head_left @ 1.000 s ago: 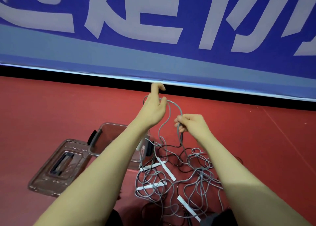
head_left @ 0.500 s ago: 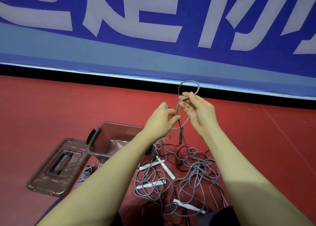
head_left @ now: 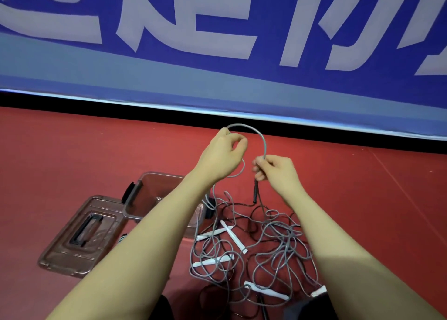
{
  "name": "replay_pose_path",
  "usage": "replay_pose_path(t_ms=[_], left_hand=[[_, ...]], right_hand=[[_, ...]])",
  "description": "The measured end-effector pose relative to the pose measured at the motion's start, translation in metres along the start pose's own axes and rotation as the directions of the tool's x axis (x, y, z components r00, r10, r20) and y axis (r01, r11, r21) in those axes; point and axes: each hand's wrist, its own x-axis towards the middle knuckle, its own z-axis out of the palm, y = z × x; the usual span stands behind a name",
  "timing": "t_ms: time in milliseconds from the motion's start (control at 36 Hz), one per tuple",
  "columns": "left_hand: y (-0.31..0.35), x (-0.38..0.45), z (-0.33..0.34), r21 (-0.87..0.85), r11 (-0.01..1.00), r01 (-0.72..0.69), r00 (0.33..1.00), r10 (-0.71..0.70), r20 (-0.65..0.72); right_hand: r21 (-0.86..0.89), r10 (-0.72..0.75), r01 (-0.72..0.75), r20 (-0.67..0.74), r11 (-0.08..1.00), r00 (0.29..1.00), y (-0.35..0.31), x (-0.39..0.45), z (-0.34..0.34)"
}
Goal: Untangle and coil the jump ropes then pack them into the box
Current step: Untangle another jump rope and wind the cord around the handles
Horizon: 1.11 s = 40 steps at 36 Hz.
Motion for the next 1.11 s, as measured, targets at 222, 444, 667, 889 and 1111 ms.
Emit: replay_pose_path(t_ms=[222,444,667,889,1111], left_hand=[[-0.01,-0.015,0.023,0.112,0.993,-0.025,0.959,-0.007,0.282],[-0.008,-0.011,0.024,-0.039,0.998,-0.04,0.999,0.041,0.033],[-0.003,0.001,0.007,0.053,0.997,-0.06,0.987,0.067,-0.145],[0.008,0.01,-0.009,0.013,0.998,-0.066,0.981,0.068,-0.184],[-0.001,-0.005,0.001,0.068,0.996,0.051,0.986,-0.061,0.157]], right_hand=[[0.559,-0.01,0.057,-0.088,0.827,0.996,-0.045,-0.002,0.0],[0.782,-0.019,0.046,-0.044,0.621,0.999,-0.058,-0.002,-0.007],[-0.133,0.069,-0.046,0.167,0.99,0.984,-0.006,0.0,-0.01],[-0.309,0.033,0.024,0.177,0.951,0.984,0.013,0.0,0.002],[0.361,-0.047,0.044,-0.002,0.931,0.999,-0.032,-0.001,0.011]])
